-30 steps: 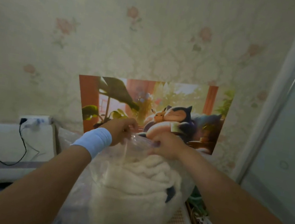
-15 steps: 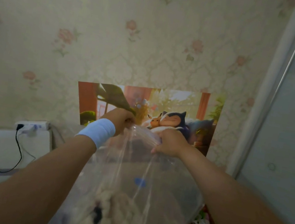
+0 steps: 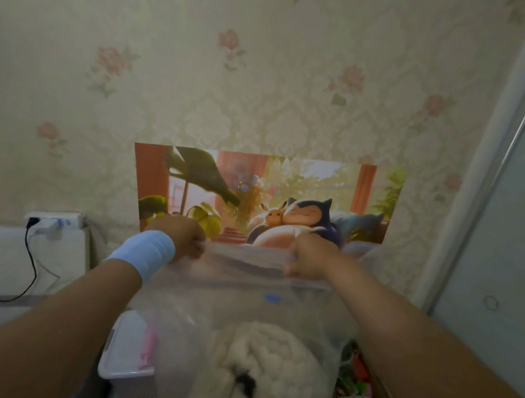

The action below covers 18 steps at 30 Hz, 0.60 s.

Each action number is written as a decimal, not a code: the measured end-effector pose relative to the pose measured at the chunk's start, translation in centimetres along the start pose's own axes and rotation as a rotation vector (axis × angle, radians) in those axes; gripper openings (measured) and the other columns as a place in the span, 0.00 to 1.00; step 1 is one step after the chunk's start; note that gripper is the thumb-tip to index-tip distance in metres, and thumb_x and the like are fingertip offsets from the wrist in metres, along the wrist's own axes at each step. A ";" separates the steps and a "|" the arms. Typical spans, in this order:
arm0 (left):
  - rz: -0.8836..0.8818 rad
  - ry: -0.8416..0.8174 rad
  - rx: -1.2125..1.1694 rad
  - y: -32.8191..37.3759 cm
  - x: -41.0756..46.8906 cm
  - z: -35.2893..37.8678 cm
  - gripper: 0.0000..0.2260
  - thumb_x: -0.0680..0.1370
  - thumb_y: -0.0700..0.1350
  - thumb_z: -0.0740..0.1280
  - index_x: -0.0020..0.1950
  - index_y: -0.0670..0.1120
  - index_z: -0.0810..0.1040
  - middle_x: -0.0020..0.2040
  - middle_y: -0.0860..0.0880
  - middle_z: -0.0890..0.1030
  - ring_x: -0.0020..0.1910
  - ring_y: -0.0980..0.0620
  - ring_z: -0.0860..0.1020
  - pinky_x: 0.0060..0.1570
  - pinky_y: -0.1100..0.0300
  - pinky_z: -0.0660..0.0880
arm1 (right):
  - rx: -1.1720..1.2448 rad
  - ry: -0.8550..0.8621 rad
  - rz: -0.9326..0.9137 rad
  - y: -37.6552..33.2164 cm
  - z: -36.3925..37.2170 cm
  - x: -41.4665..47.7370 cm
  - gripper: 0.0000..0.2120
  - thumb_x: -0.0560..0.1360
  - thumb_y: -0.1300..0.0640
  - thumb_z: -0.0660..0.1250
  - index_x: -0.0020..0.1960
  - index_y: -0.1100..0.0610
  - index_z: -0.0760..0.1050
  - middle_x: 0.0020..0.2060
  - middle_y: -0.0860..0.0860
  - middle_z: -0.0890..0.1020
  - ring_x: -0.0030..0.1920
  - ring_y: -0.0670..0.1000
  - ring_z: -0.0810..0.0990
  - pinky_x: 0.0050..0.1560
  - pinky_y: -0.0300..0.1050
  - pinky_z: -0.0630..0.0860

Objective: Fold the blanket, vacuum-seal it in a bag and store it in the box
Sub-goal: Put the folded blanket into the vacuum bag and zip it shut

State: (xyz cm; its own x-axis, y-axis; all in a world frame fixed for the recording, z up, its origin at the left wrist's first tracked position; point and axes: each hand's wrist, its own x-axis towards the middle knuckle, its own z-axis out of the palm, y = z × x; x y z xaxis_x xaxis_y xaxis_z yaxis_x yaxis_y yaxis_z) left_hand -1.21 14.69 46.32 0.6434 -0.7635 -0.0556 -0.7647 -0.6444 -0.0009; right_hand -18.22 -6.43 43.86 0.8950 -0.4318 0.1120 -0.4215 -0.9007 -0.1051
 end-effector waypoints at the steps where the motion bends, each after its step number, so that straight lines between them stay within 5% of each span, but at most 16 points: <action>1: 0.012 -0.082 0.013 0.5 0.3 0.7 0.12 0.74 0.49 0.71 0.57 0.50 0.81 0.54 0.51 0.81 0.47 0.49 0.80 0.45 0.61 0.78 | -0.052 -0.015 0.015 0.2 -0.3 -0.1 0.05 0.74 0.50 0.71 0.43 0.50 0.78 0.40 0.48 0.77 0.46 0.53 0.79 0.45 0.45 0.70; 4: 0.033 -0.116 0.093 1.9 1.7 2.4 0.13 0.73 0.50 0.71 0.56 0.48 0.81 0.53 0.49 0.82 0.51 0.50 0.81 0.51 0.56 0.78 | -0.109 0.020 0.056 1.3 0.4 -0.3 0.10 0.76 0.51 0.69 0.55 0.52 0.81 0.49 0.53 0.81 0.53 0.56 0.80 0.46 0.47 0.71; 10: 0.002 -0.013 0.069 3.2 3.3 4.6 0.10 0.78 0.44 0.64 0.56 0.48 0.82 0.59 0.47 0.80 0.56 0.45 0.78 0.61 0.52 0.73 | -0.162 -0.179 0.163 4.1 4.4 0.2 0.14 0.76 0.55 0.69 0.60 0.55 0.78 0.57 0.54 0.80 0.57 0.57 0.79 0.56 0.50 0.74; 18: -0.155 0.261 0.099 -0.7 5.5 4.9 0.12 0.80 0.44 0.61 0.60 0.53 0.79 0.58 0.44 0.80 0.56 0.42 0.79 0.56 0.53 0.75 | -0.098 0.047 0.063 2.1 6.4 3.6 0.12 0.79 0.61 0.61 0.59 0.56 0.79 0.54 0.56 0.81 0.54 0.60 0.80 0.52 0.50 0.75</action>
State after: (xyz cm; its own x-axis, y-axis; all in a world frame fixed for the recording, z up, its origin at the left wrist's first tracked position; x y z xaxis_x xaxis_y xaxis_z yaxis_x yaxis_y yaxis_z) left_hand 2.71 11.15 41.12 0.7302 -0.6498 0.2113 -0.6481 -0.7566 -0.0869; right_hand -14.97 -9.61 37.68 0.8596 -0.4871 0.1546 -0.4906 -0.8712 -0.0170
